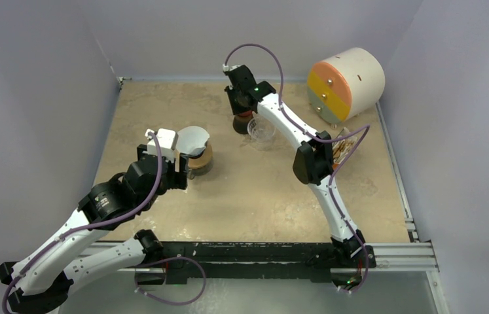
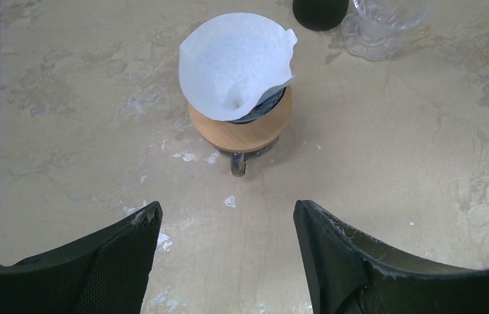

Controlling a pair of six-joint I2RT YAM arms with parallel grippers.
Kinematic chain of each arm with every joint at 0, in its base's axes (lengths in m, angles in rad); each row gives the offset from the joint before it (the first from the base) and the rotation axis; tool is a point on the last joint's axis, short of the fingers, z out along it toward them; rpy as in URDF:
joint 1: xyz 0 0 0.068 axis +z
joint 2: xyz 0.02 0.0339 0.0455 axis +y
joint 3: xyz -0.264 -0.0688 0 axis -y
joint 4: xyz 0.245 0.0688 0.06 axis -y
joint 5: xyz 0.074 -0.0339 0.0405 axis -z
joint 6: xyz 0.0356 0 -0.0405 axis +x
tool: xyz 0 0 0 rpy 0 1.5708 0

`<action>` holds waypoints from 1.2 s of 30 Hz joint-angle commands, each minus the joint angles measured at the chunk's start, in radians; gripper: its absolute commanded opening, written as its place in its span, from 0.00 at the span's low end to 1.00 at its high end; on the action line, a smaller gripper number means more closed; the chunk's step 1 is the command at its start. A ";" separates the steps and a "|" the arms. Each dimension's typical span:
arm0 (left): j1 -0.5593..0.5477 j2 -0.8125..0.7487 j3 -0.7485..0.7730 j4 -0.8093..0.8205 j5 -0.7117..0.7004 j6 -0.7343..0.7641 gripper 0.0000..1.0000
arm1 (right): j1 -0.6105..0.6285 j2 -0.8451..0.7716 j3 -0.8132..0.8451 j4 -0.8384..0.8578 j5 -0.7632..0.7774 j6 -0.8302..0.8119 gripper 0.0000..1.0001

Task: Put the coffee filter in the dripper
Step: Pick up the coffee server from the center of the board.

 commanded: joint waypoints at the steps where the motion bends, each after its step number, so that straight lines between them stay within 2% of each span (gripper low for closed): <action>1: 0.009 -0.006 0.007 0.016 -0.024 -0.007 0.73 | -0.005 -0.010 0.050 0.014 -0.012 -0.006 0.19; 6: 0.011 -0.007 0.007 0.015 -0.025 -0.007 0.74 | -0.005 -0.012 0.059 0.017 -0.016 -0.011 0.01; 7: 0.011 -0.007 0.007 0.015 -0.026 -0.007 0.73 | -0.005 -0.014 0.060 0.019 -0.015 -0.011 0.00; 22: 0.014 -0.007 0.007 0.013 -0.027 -0.008 0.74 | -0.006 -0.135 0.047 0.068 -0.029 -0.011 0.00; 29: 0.014 -0.006 0.007 0.010 -0.025 -0.011 0.74 | -0.005 -0.247 0.031 0.075 -0.043 -0.008 0.00; 36: 0.014 -0.006 0.007 0.006 -0.024 -0.018 0.74 | -0.005 -0.417 -0.063 0.065 -0.077 -0.001 0.00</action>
